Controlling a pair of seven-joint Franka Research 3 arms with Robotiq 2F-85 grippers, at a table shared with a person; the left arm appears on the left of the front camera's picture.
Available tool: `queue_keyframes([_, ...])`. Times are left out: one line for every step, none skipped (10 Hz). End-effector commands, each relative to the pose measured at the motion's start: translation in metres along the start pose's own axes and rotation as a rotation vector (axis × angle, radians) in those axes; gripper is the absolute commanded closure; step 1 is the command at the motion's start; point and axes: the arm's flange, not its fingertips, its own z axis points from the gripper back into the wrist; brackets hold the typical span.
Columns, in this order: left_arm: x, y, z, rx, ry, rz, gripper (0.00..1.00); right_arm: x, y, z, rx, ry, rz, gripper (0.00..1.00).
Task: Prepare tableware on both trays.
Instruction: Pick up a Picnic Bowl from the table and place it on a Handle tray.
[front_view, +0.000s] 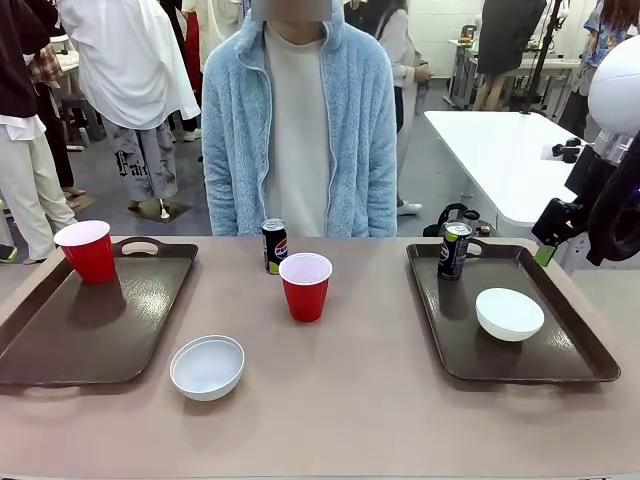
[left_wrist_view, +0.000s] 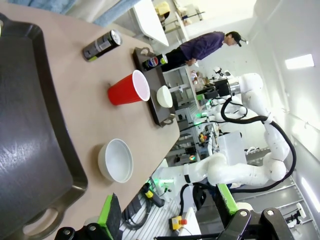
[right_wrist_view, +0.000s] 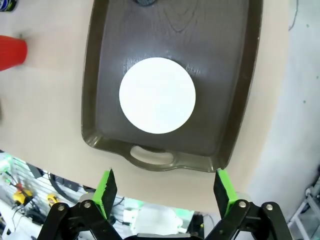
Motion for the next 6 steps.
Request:
queue_keyframes([-0.0003, -0.0014, 0.0, -0.013, -0.005, -0.007, 0.0, 0.0089, 0.0021, -0.0107, -0.04, 0.0, -0.024, 0.0])
queue_keyframes([-0.0003, -0.0014, 0.0, -0.013, -0.005, -0.007, 0.0, 0.0089, 0.0021, -0.0107, -0.04, 0.0, -0.024, 0.0])
queue_keyframes([-0.0003, -0.0014, 0.0, -0.013, -0.005, -0.007, 0.0, 0.0089, 0.0021, -0.0107, -0.04, 0.0, -0.024, 0.0])
queue_keyframes([-0.0003, -0.0014, 0.0, -0.013, -0.005, -0.007, 0.0, 0.0089, 0.0021, -0.0107, -0.04, 0.0, -0.024, 0.0])
queue_keyframes([-0.0003, -0.0014, 0.0, -0.013, -0.005, -0.007, 0.0, 0.0089, 0.0021, -0.0107, -0.04, 0.0, -0.024, 0.0])
queue_keyframes([-0.0003, -0.0014, 0.0, -0.013, -0.005, -0.007, 0.0, 0.0089, 0.0021, -0.0107, -0.04, 0.0, -0.024, 0.0])
